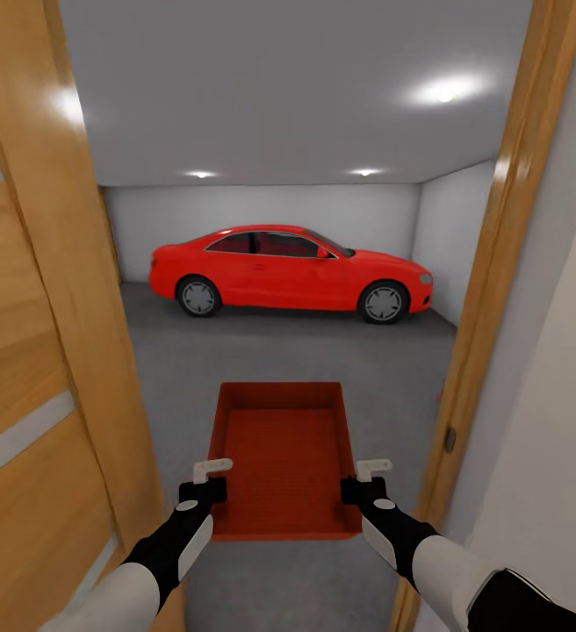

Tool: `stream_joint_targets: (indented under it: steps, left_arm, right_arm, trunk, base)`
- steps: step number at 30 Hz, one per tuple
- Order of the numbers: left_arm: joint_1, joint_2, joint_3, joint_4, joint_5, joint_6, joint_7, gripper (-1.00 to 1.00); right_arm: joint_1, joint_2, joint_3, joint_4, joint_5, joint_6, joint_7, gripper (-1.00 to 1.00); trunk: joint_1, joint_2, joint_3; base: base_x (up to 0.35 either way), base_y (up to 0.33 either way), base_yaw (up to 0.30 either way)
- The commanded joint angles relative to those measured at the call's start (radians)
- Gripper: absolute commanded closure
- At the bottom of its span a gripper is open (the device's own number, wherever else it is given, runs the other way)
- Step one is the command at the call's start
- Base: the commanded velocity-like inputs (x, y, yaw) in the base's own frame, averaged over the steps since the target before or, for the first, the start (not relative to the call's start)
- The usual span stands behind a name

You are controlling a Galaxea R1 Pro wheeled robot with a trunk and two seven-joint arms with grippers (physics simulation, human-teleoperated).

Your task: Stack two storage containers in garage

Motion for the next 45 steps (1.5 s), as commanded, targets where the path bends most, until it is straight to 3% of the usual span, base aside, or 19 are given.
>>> stream_joint_targets:
  steps: [1,17,45]
  left_arm:
    - [0.001,0.0,-0.004,-0.004,-0.011,-0.014,0.033,1.0]
    - [0.001,-0.001,-0.002,-0.005,-0.013,-0.018,0.034,1.0]
    - [0.001,-0.001,-0.002,-0.006,-0.013,-0.018,0.034,1.0]
  right_arm:
    - [-0.001,0.016,-0.055,0.005,-0.023,-0.008,-0.013,1.0]
    - [-0.001,0.016,-0.055,0.005,-0.023,-0.008,-0.013,1.0]
    - [-0.001,0.015,-0.056,0.005,-0.023,-0.008,-0.013,1.0]
  trunk:
    - [0.001,-0.001,0.0]
    - [0.001,-0.001,0.0]
    - [0.001,-0.001,0.0]
  base:
    - [0.245,0.221,-0.243]
    - [0.087,0.074,-0.22]
    - [0.0,0.0,0.012]
